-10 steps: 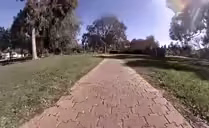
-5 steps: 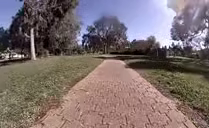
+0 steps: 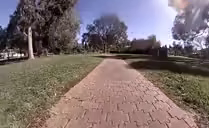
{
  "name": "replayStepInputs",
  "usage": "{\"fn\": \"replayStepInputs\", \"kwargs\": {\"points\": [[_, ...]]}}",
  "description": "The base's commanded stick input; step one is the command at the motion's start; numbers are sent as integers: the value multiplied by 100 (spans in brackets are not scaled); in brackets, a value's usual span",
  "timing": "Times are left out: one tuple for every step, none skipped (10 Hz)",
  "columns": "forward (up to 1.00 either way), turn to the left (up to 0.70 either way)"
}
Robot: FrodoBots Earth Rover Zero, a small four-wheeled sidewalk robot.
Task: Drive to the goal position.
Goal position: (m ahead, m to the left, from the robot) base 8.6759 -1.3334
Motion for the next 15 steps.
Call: {"fn": "replayStepInputs", "kwargs": {"points": [[70, 0], [70, 0], [70, 0], [70, 0], [70, -1], [70, -2], [70, -3], [70, -34], [70, -35], [70, 0], [70, 0], [70, 0], [70, 0], [70, 0], [70, 0]]}}
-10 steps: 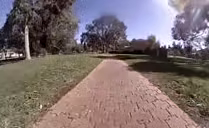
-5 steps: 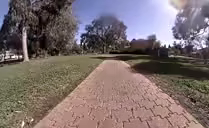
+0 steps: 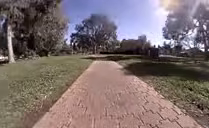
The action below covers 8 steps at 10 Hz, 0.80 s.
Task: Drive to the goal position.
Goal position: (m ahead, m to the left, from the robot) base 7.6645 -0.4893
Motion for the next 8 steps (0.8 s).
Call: {"fn": "replayStepInputs", "kwargs": {"points": [[70, 2], [70, 3], [70, 3], [70, 3], [70, 3], [70, 3], [70, 2], [70, 3]]}}
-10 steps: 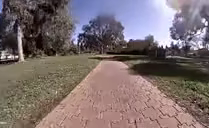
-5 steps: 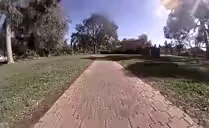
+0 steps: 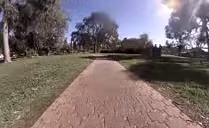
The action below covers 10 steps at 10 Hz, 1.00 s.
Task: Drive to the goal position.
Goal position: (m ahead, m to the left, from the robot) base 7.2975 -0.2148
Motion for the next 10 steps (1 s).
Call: {"fn": "replayStepInputs", "kwargs": {"points": [[70, 3], [70, 3], [70, 3], [70, 2], [70, 2], [70, 2], [70, 2], [70, 2], [70, 2], [70, 2]]}}
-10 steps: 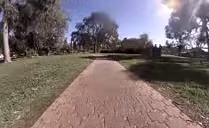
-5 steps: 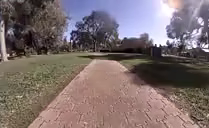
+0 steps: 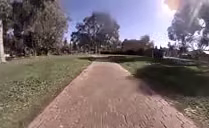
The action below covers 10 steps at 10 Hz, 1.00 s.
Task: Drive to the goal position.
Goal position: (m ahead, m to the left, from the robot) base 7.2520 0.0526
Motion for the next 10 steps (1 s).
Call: {"fn": "replayStepInputs", "kwargs": {"points": [[70, 2], [70, 2], [70, 2], [70, 2], [70, 2], [70, 2], [70, 1], [70, 0], [70, 10], [70, 18]]}}
